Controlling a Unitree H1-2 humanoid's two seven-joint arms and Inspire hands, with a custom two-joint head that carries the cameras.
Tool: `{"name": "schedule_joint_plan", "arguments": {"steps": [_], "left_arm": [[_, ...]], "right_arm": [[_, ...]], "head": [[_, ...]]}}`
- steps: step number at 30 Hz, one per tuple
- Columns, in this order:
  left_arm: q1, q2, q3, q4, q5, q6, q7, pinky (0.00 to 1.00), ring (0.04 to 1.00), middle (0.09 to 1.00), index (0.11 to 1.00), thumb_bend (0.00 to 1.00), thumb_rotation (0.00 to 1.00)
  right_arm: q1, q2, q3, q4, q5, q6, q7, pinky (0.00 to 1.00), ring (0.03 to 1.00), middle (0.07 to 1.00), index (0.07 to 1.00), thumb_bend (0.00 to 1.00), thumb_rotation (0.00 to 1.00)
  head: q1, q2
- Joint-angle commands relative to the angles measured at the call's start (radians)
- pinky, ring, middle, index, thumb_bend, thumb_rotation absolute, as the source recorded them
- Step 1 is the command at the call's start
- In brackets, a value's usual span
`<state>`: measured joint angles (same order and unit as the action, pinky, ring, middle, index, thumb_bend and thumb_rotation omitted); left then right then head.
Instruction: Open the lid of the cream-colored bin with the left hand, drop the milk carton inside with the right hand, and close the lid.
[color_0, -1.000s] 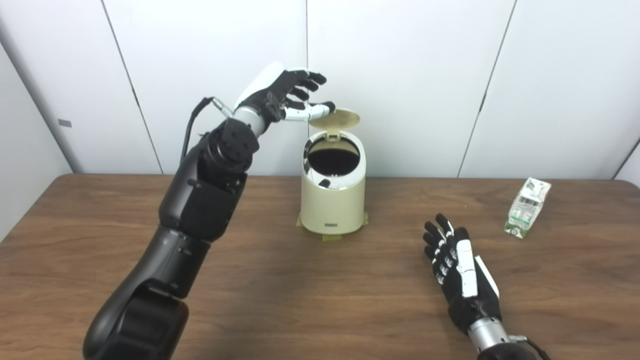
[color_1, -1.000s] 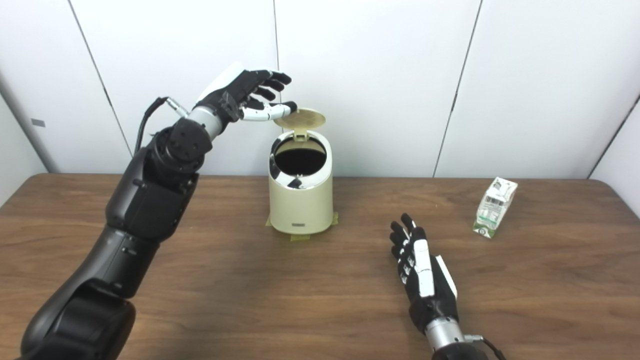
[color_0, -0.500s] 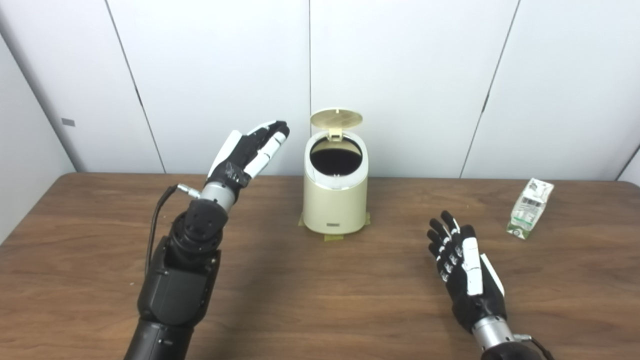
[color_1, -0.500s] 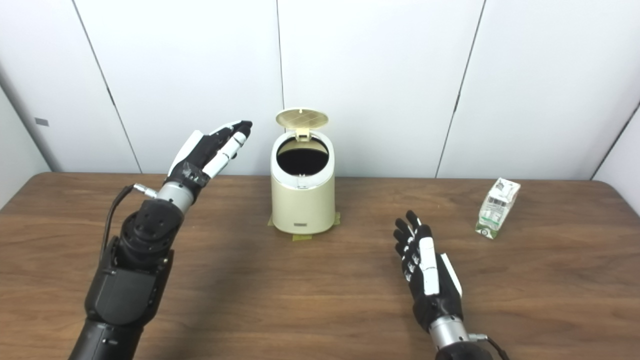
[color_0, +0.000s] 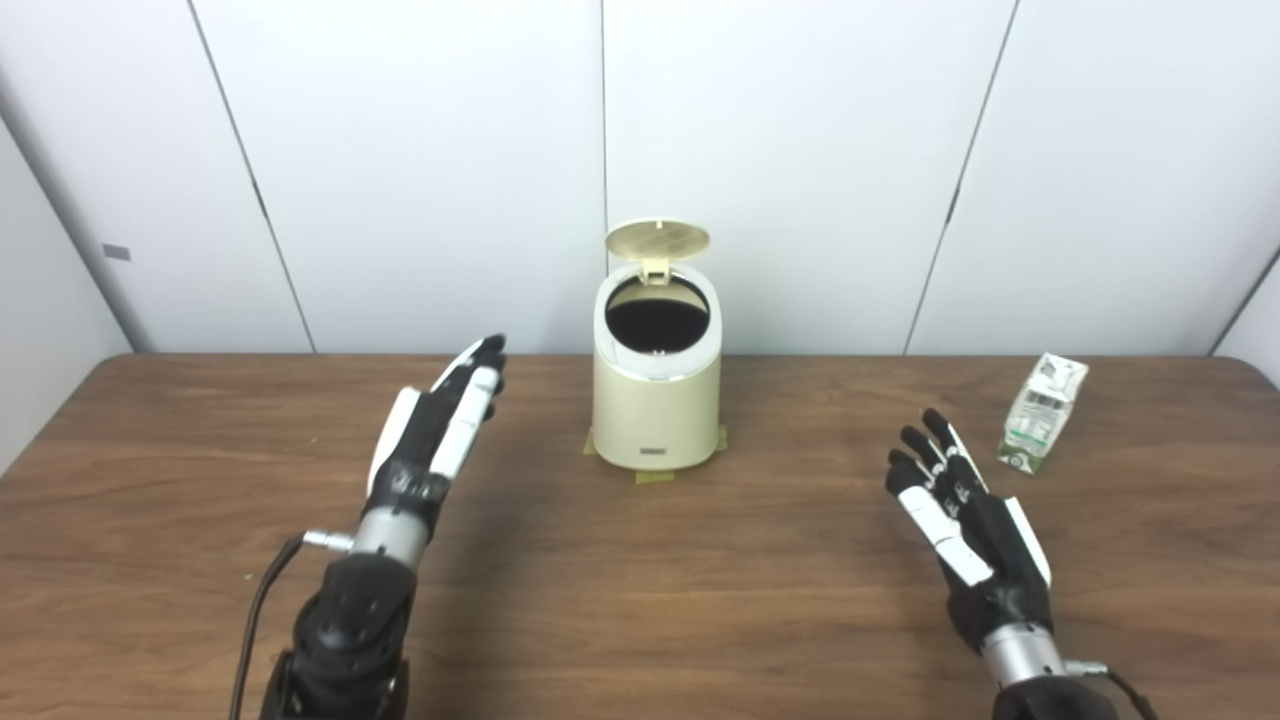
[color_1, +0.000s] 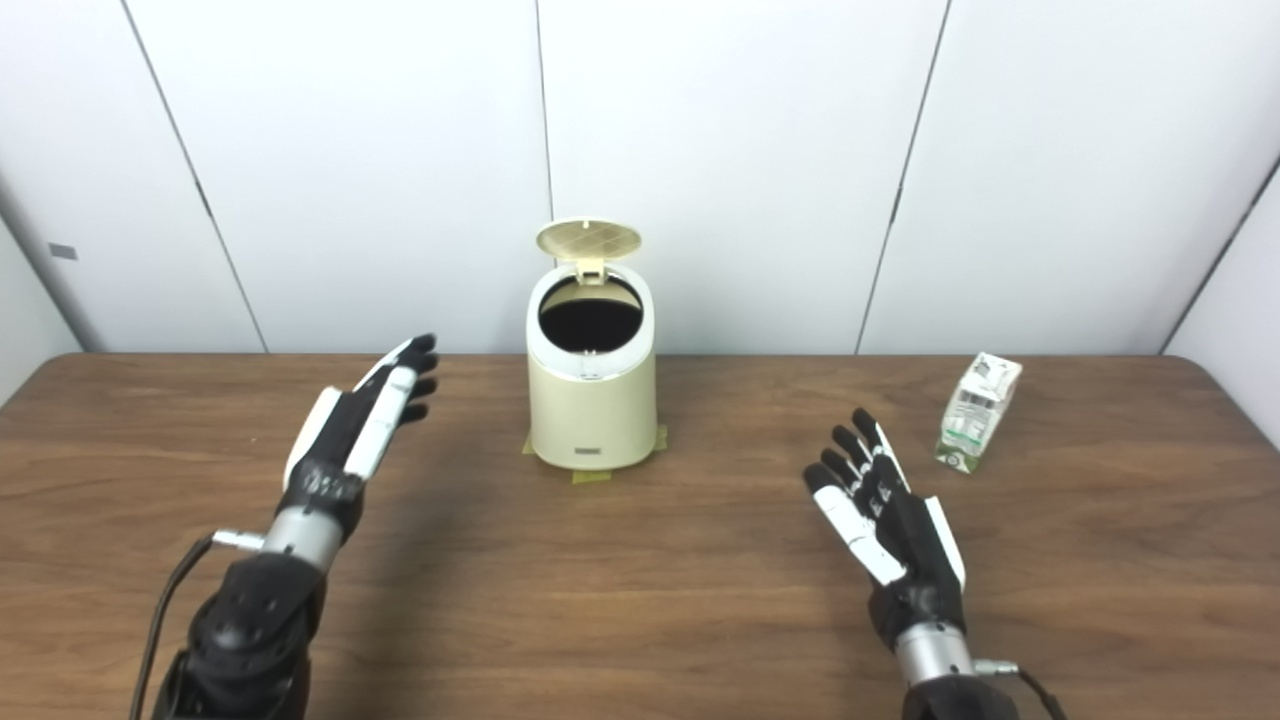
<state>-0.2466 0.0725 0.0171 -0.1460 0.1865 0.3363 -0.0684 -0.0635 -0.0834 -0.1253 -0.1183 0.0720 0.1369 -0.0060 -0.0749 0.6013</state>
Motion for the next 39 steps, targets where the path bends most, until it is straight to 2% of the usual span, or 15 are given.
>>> {"name": "schedule_joint_plan", "arguments": {"steps": [1, 5, 7, 10, 18, 23, 25, 29, 33, 35, 39], "left_arm": [[-0.029, -0.012, -0.001, -0.045, -0.024, -0.049, 0.015, 0.87, 0.897, 0.928, 0.929, 0.44, 1.00], [0.008, -0.020, 0.000, -0.071, -0.087, -0.021, -0.016, 0.93, 0.940, 0.958, 0.964, 0.47, 1.00], [0.025, -0.026, 0.003, -0.086, -0.122, -0.004, -0.029, 0.96, 0.966, 0.978, 0.982, 0.51, 1.00], [0.052, -0.038, 0.009, -0.117, -0.161, 0.022, -0.028, 0.96, 0.976, 0.988, 0.991, 0.51, 1.00], [0.078, -0.034, 0.017, -0.135, -0.206, 0.033, -0.024, 0.96, 0.960, 0.962, 0.976, 0.51, 1.00], [0.085, -0.031, 0.023, -0.142, -0.224, 0.031, -0.016, 0.96, 0.956, 0.960, 0.968, 0.50, 1.00], [0.088, -0.033, 0.023, -0.156, -0.224, 0.039, -0.010, 0.95, 0.946, 0.952, 0.958, 0.49, 1.00], [0.090, -0.029, 0.015, -0.172, -0.212, 0.052, -0.004, 0.95, 0.941, 0.946, 0.953, 0.49, 1.00], [0.092, -0.033, 0.013, -0.177, -0.219, 0.065, -0.004, 0.95, 0.941, 0.945, 0.956, 0.48, 1.00], [0.092, -0.031, 0.011, -0.179, -0.221, 0.073, -0.008, 0.96, 0.951, 0.954, 0.966, 0.48, 1.00], [0.089, -0.017, -0.004, -0.173, -0.205, 0.070, -0.013, 0.96, 0.955, 0.953, 0.970, 0.47, 1.00]], "right_arm": [[-0.025, -0.013, -0.022, -0.029, -0.008, -0.049, -0.020, 0.90, 0.908, 0.916, 0.930, 0.78, 0.29], [-0.005, -0.041, -0.048, -0.108, -0.037, -0.013, -0.039, 0.82, 0.860, 0.882, 0.899, 0.80, 0.26], [0.008, -0.060, -0.068, -0.121, -0.033, -0.011, -0.041, 0.78, 0.848, 0.871, 0.877, 0.82, 0.24], [0.035, -0.074, -0.101, -0.139, -0.032, -0.002, -0.055, 0.74, 0.818, 0.854, 0.853, 0.86, 0.23], [0.051, -0.081, -0.120, -0.158, -0.091, 0.022, -0.104, 0.75, 0.816, 0.850, 0.852, 0.84, 0.20], [0.026, -0.098, -0.128, -0.183, -0.167, 0.093, -0.134, 0.77, 0.816, 0.841, 0.854, 0.84, 0.19], [0.011, -0.124, -0.131, -0.176, -0.188, 0.107, -0.128, 0.78, 0.828, 0.846, 0.856, 0.85, 0.22], [-0.022, -0.184, -0.141, -0.124, -0.186, 0.079, -0.105, 0.76, 0.849, 0.876, 0.873, 0.82, 0.20], [-0.069, -0.250, -0.131, -0.072, -0.232, 0.120, -0.108, 0.75, 0.852, 0.887, 0.871, 0.86, 0.24], [-0.092, -0.274, -0.123, -0.048, -0.262, 0.142, -0.111, 0.75, 0.843, 0.878, 0.874, 0.89, 0.29], [-0.159, -0.308, -0.119, 0.045, -0.272, 0.163, -0.108, 0.74, 0.822, 0.862, 0.884, 0.91, 0.28]], "head": [[-0.001, 0.001], [-0.042, 0.017], [-0.064, 0.022], [-0.094, 0.029], [-0.189, 0.054], [-0.206, 0.074], [-0.209, 0.079], [-0.216, 0.083], [-0.216, 0.083], [-0.216, 0.083], [-0.228, 0.086]]}}
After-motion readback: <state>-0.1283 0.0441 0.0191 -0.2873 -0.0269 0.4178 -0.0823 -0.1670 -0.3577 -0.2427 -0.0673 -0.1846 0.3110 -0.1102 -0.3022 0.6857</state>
